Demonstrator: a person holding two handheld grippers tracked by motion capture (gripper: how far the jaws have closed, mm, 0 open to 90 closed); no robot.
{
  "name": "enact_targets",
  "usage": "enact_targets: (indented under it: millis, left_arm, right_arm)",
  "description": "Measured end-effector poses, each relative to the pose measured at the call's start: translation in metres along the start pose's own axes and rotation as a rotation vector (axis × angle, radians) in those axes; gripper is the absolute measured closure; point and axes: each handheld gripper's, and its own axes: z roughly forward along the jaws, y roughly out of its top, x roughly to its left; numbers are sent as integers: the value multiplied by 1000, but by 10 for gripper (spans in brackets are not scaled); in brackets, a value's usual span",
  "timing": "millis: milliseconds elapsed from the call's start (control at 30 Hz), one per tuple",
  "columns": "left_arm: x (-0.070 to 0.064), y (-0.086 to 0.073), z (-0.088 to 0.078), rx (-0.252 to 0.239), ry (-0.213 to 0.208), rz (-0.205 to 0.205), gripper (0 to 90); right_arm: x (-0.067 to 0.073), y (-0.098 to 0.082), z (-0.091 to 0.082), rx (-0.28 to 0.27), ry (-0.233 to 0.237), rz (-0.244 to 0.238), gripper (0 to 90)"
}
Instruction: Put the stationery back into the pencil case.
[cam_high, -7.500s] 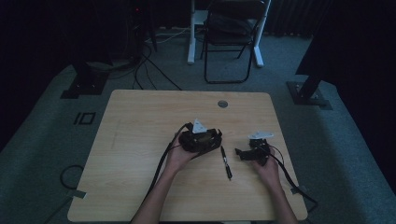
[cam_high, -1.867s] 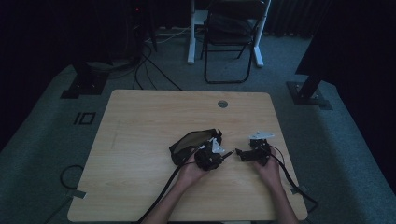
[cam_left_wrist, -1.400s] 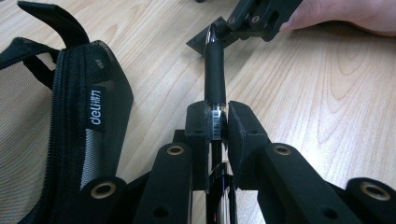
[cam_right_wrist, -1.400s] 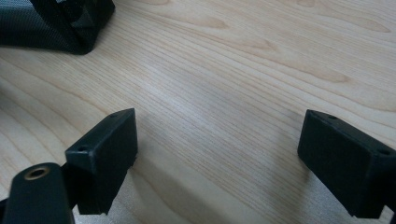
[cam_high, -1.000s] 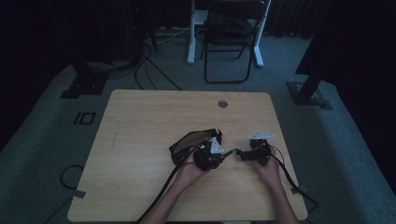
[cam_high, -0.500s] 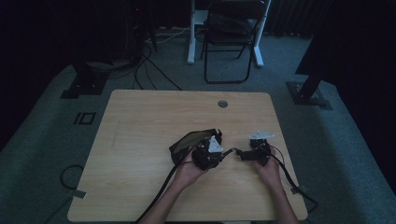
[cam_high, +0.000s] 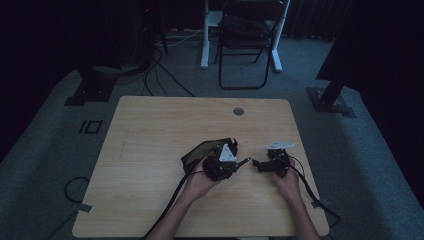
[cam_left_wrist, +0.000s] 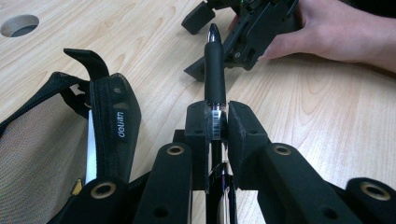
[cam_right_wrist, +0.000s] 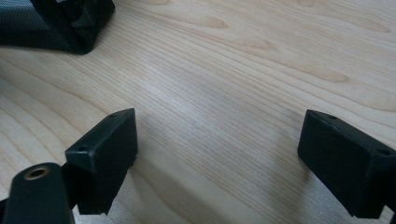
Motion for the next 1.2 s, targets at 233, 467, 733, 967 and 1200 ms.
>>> enact_targets:
  millis: [233,467,733,967,1200]
  left_arm:
    - [2,-1,-4,-10,-40,8,794]
    - [5,-1,-10,-24,-47,8,793]
    - [10,0,-17,-34,-56,1,793]
    - [12,1,-22,-40,-57,0,793]
    - [15,3,-27,-42,-62,4,794]
  right_arm:
    - [0,0,0,0,0,0,120]
    - [0,0,0,0,0,0,121]
    - [0,0,0,1,0,1,120]
    - [0,0,0,0,0,0,120]
    - [0,0,0,0,0,0,120]
